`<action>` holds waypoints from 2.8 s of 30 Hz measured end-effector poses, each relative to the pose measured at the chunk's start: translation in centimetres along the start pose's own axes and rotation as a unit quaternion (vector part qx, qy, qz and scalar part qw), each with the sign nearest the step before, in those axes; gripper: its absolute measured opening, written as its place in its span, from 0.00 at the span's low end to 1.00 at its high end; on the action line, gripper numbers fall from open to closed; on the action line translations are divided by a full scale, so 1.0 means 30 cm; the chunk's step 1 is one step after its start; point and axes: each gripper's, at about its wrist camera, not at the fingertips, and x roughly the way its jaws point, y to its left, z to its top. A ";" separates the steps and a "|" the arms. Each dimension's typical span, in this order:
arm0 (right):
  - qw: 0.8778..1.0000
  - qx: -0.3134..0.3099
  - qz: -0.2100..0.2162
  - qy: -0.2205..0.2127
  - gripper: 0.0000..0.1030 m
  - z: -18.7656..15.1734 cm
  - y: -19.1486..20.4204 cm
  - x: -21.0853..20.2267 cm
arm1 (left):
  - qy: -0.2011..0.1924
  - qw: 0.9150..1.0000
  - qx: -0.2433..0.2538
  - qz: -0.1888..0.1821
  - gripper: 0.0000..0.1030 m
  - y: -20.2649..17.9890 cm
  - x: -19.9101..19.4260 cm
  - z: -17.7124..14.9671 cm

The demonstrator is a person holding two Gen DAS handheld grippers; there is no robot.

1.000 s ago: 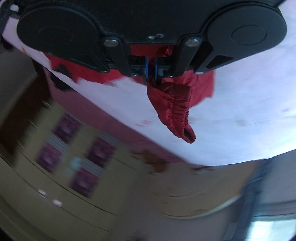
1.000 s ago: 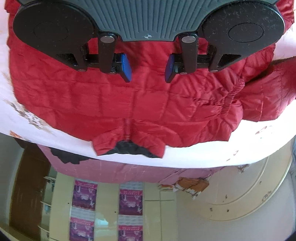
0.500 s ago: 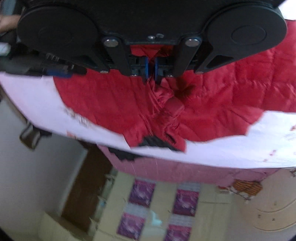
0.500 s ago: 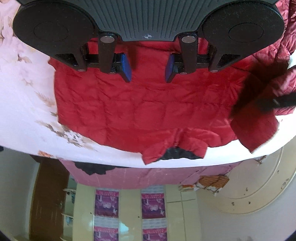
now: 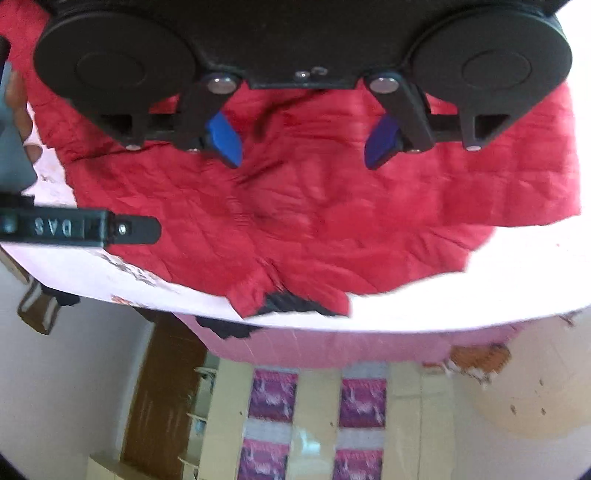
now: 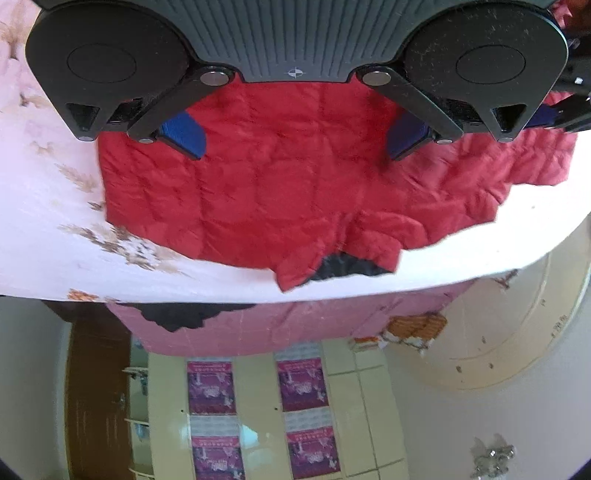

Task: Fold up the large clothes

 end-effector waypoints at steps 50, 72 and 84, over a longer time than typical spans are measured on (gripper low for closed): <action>0.992 0.024 -0.124 0.023 0.24 -0.034 -0.246 0.029 | 0.022 0.997 -0.048 0.051 0.51 0.313 -0.090 -0.101; 0.992 -0.071 -0.100 -0.002 0.48 0.048 -0.064 0.206 | 0.008 0.996 -0.066 0.057 0.52 0.249 0.158 0.093; 0.985 -0.076 -0.149 0.031 0.48 0.008 -0.173 0.303 | 0.042 0.994 -0.068 0.068 0.52 0.267 0.258 0.075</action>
